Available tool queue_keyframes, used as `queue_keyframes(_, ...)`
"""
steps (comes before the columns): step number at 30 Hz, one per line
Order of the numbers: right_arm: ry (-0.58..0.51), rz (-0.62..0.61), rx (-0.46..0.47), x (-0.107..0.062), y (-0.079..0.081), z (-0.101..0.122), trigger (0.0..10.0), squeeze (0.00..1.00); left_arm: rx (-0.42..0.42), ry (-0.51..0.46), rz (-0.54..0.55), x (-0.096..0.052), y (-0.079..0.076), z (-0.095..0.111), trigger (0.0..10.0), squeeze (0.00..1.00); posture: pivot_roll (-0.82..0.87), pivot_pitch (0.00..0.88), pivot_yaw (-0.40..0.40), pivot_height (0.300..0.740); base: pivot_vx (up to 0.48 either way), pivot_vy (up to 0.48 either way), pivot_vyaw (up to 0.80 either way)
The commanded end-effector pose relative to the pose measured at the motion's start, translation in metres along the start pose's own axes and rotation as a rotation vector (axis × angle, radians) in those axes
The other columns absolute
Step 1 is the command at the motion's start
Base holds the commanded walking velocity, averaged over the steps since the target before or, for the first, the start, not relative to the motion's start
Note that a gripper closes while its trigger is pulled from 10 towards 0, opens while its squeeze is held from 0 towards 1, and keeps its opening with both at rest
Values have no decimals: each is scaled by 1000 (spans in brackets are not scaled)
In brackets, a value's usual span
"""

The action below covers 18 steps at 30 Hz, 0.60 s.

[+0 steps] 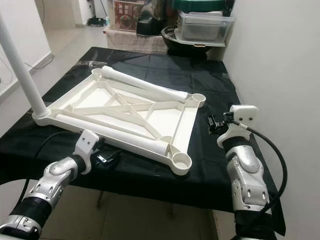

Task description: Building children table

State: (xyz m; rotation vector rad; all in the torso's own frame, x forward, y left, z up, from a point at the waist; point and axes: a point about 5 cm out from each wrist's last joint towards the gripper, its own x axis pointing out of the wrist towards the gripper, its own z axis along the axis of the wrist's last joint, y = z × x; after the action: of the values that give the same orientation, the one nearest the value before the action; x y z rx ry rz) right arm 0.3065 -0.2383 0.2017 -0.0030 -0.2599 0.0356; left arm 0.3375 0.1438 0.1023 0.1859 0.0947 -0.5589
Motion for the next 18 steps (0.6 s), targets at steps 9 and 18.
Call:
queue_keyframes(9, 198, 173, 360, -24, 36, -20, 10000, 0, 54, -167, -25, -10, -36, 26, 10000, 0, 111, 0, -82, 740, 0, 0, 0)
queue_keyframes(18, 543, 282, 399, -38, 55, -56, 10000, 0, -9, -185, 8, -41, -52, 23, 10000, 0, 121, 0, -68, 740, 0, 0, 0)
